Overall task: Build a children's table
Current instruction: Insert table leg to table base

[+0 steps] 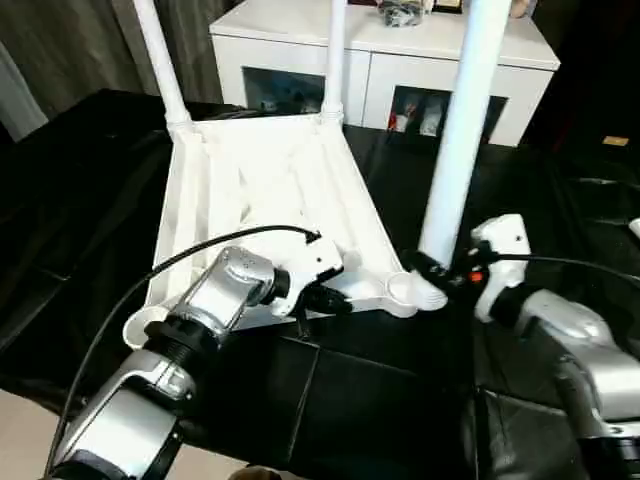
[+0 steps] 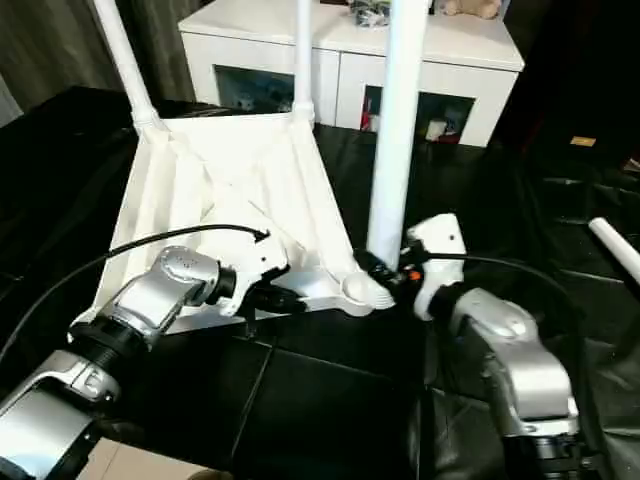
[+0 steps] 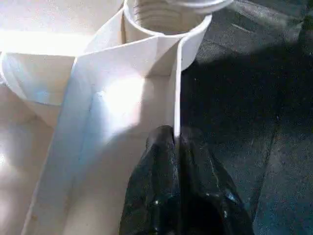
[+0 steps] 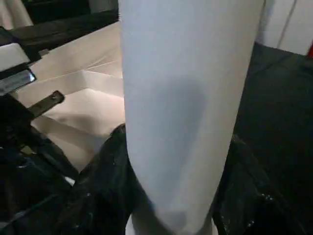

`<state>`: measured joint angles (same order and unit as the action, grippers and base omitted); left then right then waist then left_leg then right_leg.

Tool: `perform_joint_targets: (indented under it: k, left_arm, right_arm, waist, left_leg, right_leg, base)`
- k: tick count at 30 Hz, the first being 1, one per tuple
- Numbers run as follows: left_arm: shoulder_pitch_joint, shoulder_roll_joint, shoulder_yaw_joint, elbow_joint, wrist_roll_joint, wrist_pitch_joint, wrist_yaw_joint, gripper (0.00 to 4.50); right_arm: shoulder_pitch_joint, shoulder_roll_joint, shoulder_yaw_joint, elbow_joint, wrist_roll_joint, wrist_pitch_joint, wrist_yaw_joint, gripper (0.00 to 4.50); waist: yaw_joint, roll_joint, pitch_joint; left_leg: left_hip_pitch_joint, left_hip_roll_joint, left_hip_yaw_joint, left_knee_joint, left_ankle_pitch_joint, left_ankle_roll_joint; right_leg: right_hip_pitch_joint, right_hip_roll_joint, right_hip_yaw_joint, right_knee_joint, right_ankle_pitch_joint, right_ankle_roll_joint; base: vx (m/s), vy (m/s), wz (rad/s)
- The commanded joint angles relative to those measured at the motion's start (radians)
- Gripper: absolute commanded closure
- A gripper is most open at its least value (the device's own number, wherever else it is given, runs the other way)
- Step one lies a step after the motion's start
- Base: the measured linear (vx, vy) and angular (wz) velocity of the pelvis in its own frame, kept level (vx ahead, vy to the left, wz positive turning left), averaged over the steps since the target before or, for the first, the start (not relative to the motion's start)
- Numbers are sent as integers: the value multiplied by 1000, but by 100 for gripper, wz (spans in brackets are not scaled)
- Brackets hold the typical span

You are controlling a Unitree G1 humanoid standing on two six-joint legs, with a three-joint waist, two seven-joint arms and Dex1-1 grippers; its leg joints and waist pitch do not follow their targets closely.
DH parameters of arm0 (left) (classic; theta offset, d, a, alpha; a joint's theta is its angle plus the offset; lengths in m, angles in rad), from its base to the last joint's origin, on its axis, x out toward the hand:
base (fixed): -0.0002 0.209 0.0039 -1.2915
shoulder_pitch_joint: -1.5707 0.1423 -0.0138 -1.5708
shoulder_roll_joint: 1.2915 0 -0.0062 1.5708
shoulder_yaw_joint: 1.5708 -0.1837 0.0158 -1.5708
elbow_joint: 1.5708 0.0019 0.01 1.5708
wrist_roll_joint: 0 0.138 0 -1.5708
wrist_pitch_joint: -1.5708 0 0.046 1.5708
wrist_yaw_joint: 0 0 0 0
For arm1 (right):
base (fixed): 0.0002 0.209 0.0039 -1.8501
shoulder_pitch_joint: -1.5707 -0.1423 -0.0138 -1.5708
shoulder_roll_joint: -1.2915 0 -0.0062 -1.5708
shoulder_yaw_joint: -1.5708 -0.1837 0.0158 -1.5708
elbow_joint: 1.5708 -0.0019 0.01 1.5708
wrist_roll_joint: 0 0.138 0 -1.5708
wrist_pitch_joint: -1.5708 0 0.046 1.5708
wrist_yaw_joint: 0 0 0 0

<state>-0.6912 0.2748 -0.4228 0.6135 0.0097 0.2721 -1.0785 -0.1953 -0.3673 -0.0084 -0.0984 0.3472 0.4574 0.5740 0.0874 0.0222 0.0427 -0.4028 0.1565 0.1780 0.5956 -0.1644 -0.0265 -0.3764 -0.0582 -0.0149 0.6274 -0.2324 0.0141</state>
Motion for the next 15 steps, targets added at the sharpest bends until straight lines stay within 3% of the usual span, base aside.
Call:
perform_joint_targets:
  k: [1,4,7,13,14,15]
  left_arm:
    - [50,22,-38,2,25,9,-31,441]
    - [84,60,-39,-61,29,8,-49,450]
    - [167,116,-5,-224,-5,42,-51,450]
    - [252,163,10,-363,-6,86,-28,450]
    - [267,169,16,-390,-10,103,-22,450]
    - [279,174,20,-410,-13,115,-19,450]
  right_arm:
    - [-14,5,-12,-29,26,13,-8,264]
    - [-15,11,-25,-37,65,35,7,264]
    - [-4,10,-35,-70,133,104,42,264]
    - [9,-11,-3,-73,143,140,84,264]
    - [8,-15,2,-72,153,156,89,264]
    - [8,-21,9,-73,160,171,97,264]
  waist:
    - [-2,-3,-56]
    - [-5,1,-55]
    - [-14,3,-54]
    - [-25,4,-50]
    - [-31,-27,-49]
    - [-26,-18,-50]
  left_leg:
    - [36,77,-30,-76,-226,32]
    - [36,78,-32,-81,-247,18]
    - [36,79,-32,-85,-266,8]
    - [36,75,-30,-87,-276,-2]
    - [34,75,-26,-87,-276,3]
    - [32,75,-30,-85,-262,6]
  right_leg:
    - [29,-92,35,-77,-7,-259]
    - [28,-90,35,-77,-35,-251]
    - [27,-87,35,-76,-41,-249]
    - [22,-84,36,-81,-93,-237]
    - [24,-83,35,-85,-107,-234]
    - [27,-89,36,-79,-110,-235]
  base:
    - [0,0,0]
    - [0,0,0]
    - [0,0,0]
    - [0,0,0]
    - [0,0,0]
    - [0,0,0]
